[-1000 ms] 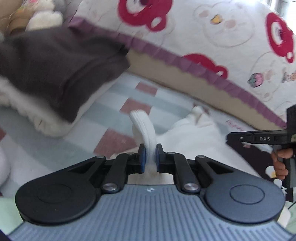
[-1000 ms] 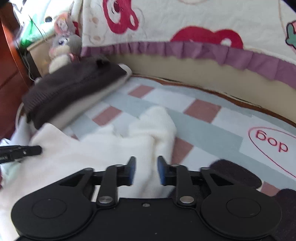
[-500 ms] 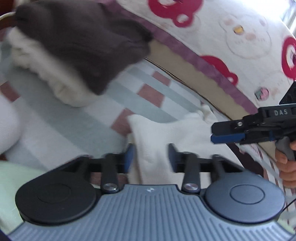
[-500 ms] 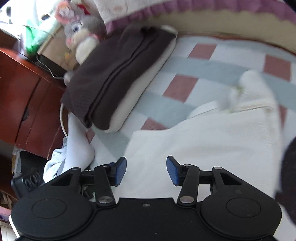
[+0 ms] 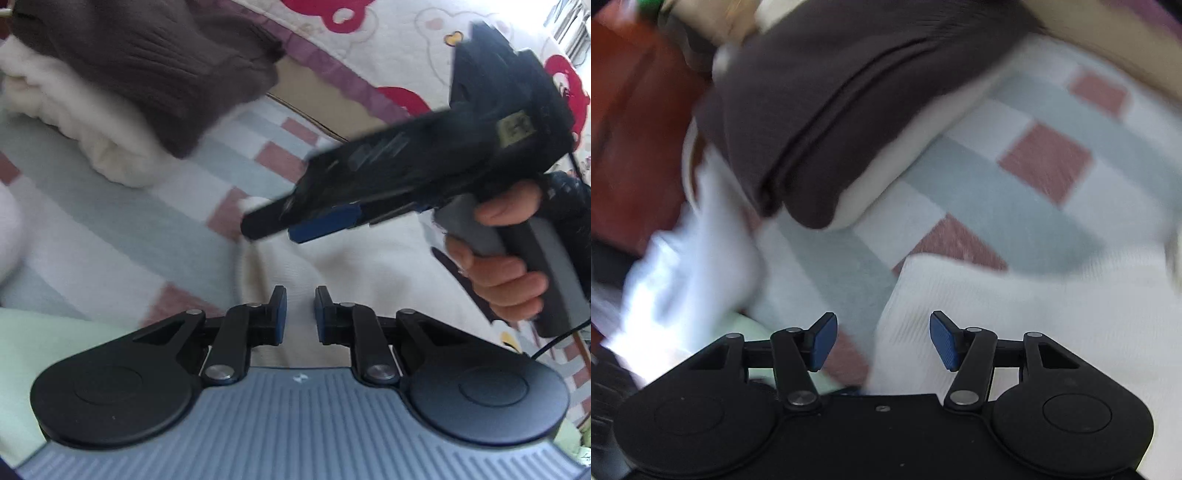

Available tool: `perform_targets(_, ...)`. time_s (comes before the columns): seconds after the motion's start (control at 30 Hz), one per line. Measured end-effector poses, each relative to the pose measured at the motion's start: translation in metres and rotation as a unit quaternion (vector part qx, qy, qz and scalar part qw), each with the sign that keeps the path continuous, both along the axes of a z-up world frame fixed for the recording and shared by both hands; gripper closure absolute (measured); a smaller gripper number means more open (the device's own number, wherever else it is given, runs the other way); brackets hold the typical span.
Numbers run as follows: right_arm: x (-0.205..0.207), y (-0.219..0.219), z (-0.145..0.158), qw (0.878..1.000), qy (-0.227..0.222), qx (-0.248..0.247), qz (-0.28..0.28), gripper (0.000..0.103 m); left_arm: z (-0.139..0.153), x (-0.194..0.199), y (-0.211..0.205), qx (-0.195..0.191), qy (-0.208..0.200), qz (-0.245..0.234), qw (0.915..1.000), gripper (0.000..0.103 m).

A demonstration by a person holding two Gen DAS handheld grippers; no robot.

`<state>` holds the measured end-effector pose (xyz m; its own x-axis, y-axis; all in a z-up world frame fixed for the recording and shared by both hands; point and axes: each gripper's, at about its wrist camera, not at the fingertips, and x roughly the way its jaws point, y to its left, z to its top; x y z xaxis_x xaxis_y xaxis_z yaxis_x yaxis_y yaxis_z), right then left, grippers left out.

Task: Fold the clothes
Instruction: 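Pinch and straighten the romper fold with the left gripper, then open, then pinch the white romper edge with the right gripper and hold it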

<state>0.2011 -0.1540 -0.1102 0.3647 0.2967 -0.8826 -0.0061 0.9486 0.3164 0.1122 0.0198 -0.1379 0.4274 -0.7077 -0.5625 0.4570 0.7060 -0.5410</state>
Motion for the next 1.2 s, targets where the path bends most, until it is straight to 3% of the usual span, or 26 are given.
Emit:
perform_targets(0.07,0.004,0.011,-0.006,0.999,-0.001,-0.044,-0.005,0.043,-0.001,0.002,0.006,0.001,0.003,0.012,0.9999,0.088)
perform_targets(0.1,0.003,0.01,-0.01,0.999,0.002,-0.047,-0.018,0.056,-0.001,0.003,0.01,0.001,0.004,0.019,0.9998,0.088)
perform_targets(0.13,0.001,0.008,-0.012,0.998,0.002,-0.047,-0.03,0.089,-0.002,0.003,0.013,0.002,0.006,0.025,0.9997,0.088)
perform_targets(0.17,-0.003,0.003,-0.012,0.998,-0.004,-0.042,-0.04,0.093,-0.002,0.004,0.016,0.002,0.007,0.031,0.9995,0.088)
perform_targets(0.27,-0.026,-0.025,0.0,0.995,-0.046,0.026,-0.087,0.094,-0.004,0.007,0.026,0.004,0.011,0.05,0.9987,0.088)
perform_targets(0.4,-0.06,-0.055,0.014,0.981,-0.102,0.115,-0.118,0.095,-0.004,0.007,0.02,-0.016,-0.006,0.044,0.9989,0.088)
perform_targets(0.6,-0.09,-0.078,0.029,0.966,-0.154,0.133,-0.158,0.097,-0.003,0.007,0.007,-0.053,-0.036,0.023,0.9977,0.087)
perform_targets(0.73,-0.135,-0.086,0.049,0.954,-0.21,0.136,-0.163,0.097,0.011,0.003,-0.001,-0.093,-0.019,-0.053,0.9941,0.056)
perform_targets(0.83,-0.162,-0.096,0.046,0.949,-0.209,0.143,-0.187,0.096,0.013,-0.002,-0.014,-0.121,0.013,-0.124,0.9849,0.044)
perform_targets(0.9,-0.177,-0.103,0.039,0.945,-0.199,0.15,-0.211,0.096,0.01,-0.008,-0.027,-0.101,0.031,-0.152,0.9826,0.043)
perform_targets(1.0,-0.182,-0.111,0.022,0.943,-0.171,0.156,-0.238,0.095,0.007,-0.017,-0.049,-0.015,0.014,-0.16,0.987,0.056)
perform_targets(1.07,-0.179,-0.112,0.013,0.946,-0.152,0.149,-0.244,0.092,0.004,-0.017,-0.054,-0.008,0.029,-0.16,0.9866,0.06)
perform_targets(1.1,-0.175,-0.111,0.01,0.949,-0.145,0.143,-0.24,0.089,0.003,-0.017,-0.054,-0.013,0.035,-0.159,0.9867,0.06)
perform_targets(1.17,-0.168,-0.109,0.003,0.956,-0.133,0.128,-0.229,0.064,0.003,-0.017,-0.052,-0.014,0.035,-0.16,0.9863,0.06)
perform_targets(1.2,-0.162,-0.106,0.001,0.96,-0.129,0.117,-0.219,0.043,0.004,-0.017,-0.052,-0.013,0.034,-0.162,0.9861,0.06)
